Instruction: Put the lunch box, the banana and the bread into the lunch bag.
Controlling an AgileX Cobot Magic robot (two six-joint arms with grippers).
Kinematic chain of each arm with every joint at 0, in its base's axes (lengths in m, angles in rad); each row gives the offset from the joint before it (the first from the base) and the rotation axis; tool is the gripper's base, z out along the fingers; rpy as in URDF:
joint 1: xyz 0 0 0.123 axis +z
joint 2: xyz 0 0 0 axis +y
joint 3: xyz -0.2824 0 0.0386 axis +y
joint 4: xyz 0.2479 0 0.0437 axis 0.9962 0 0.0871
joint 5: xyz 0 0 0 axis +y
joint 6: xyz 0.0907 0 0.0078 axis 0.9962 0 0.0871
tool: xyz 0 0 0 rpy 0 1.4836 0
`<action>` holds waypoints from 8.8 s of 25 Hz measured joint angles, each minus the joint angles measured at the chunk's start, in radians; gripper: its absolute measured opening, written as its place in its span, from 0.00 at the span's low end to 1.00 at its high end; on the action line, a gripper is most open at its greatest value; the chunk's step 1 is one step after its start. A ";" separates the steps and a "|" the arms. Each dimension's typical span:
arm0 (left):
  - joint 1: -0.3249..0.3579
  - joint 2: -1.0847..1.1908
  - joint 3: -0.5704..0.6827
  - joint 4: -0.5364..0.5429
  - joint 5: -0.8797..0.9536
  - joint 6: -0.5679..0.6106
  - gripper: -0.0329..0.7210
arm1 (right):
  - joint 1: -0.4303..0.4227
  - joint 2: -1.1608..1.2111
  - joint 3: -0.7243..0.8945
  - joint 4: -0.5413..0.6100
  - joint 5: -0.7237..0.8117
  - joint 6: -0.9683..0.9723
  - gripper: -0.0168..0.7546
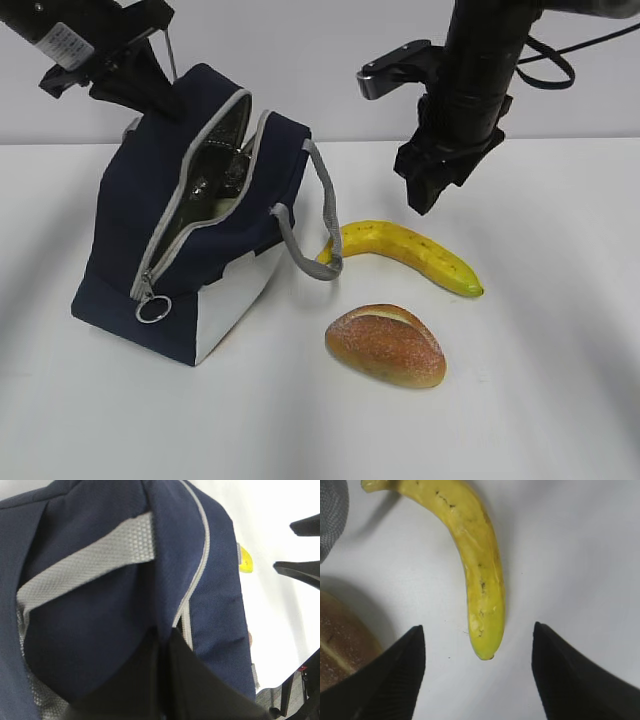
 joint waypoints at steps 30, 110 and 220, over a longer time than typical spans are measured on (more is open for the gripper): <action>0.000 0.000 0.000 0.033 0.000 0.000 0.04 | -0.055 0.228 0.000 0.093 -0.154 -0.151 0.79; 0.000 0.000 0.000 -0.001 0.000 0.000 0.04 | -0.202 -0.107 -0.102 0.652 0.003 0.328 0.40; 0.000 0.000 0.000 -0.038 -0.001 -0.003 0.04 | 0.010 -0.197 -0.080 0.252 0.002 0.341 0.77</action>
